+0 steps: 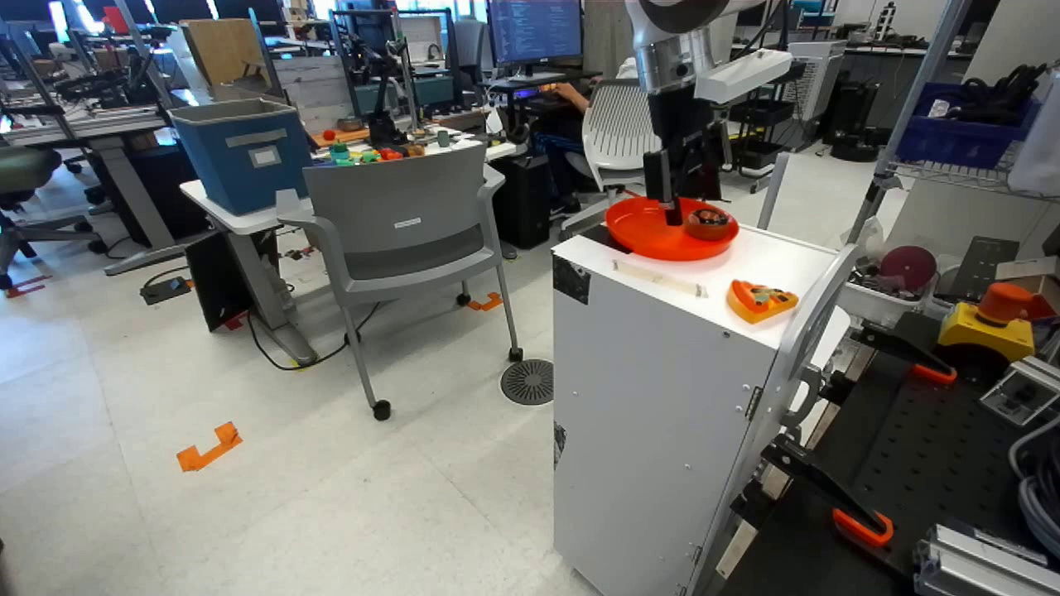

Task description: Remove the donut from the plate

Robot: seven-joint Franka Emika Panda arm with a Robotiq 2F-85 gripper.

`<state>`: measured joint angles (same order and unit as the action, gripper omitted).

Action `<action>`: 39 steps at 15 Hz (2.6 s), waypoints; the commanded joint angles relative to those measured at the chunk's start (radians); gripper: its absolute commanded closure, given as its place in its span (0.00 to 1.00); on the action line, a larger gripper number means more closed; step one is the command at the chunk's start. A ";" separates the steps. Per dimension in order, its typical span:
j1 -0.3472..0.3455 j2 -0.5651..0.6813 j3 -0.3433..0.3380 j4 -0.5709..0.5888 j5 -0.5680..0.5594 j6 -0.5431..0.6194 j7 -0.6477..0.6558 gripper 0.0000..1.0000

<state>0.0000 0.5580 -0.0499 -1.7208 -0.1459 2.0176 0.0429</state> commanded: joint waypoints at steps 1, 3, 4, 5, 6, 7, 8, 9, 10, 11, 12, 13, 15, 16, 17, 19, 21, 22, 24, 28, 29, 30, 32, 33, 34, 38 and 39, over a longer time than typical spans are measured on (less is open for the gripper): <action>-0.017 0.016 0.012 0.029 0.024 -0.010 -0.036 0.00; -0.014 0.017 0.010 0.028 0.019 -0.005 -0.032 0.00; -0.012 0.018 0.007 0.027 0.014 0.001 -0.026 0.00; -0.011 0.019 0.007 0.027 0.013 0.001 -0.025 0.00; -0.011 0.019 0.007 0.028 0.013 0.000 -0.026 0.00; -0.011 0.020 0.007 0.029 0.014 -0.002 -0.027 0.00; -0.011 0.021 0.007 0.030 0.012 -0.002 -0.027 0.00; -0.010 0.021 0.007 0.031 0.012 -0.003 -0.026 0.00; -0.010 0.022 0.007 0.031 0.011 -0.004 -0.028 0.11; -0.010 0.023 0.007 0.031 0.010 -0.003 -0.029 0.28; -0.010 0.023 0.007 0.030 0.008 0.000 -0.031 0.35; -0.010 0.023 0.007 0.030 0.008 0.002 -0.032 0.44; -0.010 0.023 0.007 0.029 0.005 0.006 -0.035 0.58; -0.011 0.023 0.006 0.032 0.004 0.005 -0.037 0.66; -0.010 0.023 0.006 0.036 0.004 0.005 -0.038 0.73; -0.010 0.023 0.006 0.040 0.004 0.006 -0.039 0.88; -0.010 0.023 0.006 0.043 0.004 0.005 -0.040 0.99; -0.010 0.024 0.006 0.045 0.004 0.005 -0.040 1.00; -0.010 0.024 0.006 0.048 0.005 0.001 -0.040 0.80; -0.010 0.023 0.005 0.047 0.008 0.000 -0.032 0.54; -0.012 0.018 0.007 0.043 0.015 0.000 -0.032 0.46; -0.014 0.011 0.009 0.036 0.020 0.003 -0.031 0.40; -0.013 0.006 0.009 0.028 0.021 0.007 -0.029 0.25; -0.012 0.006 0.008 0.026 0.019 0.008 -0.027 0.16; -0.012 0.005 0.008 0.024 0.019 0.009 -0.027 0.10; -0.010 0.013 0.006 0.023 0.012 0.008 -0.028 0.00; -0.010 0.015 0.006 0.023 0.011 0.005 -0.031 0.00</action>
<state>-0.0022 0.5629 -0.0499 -1.7015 -0.1455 2.0210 0.0249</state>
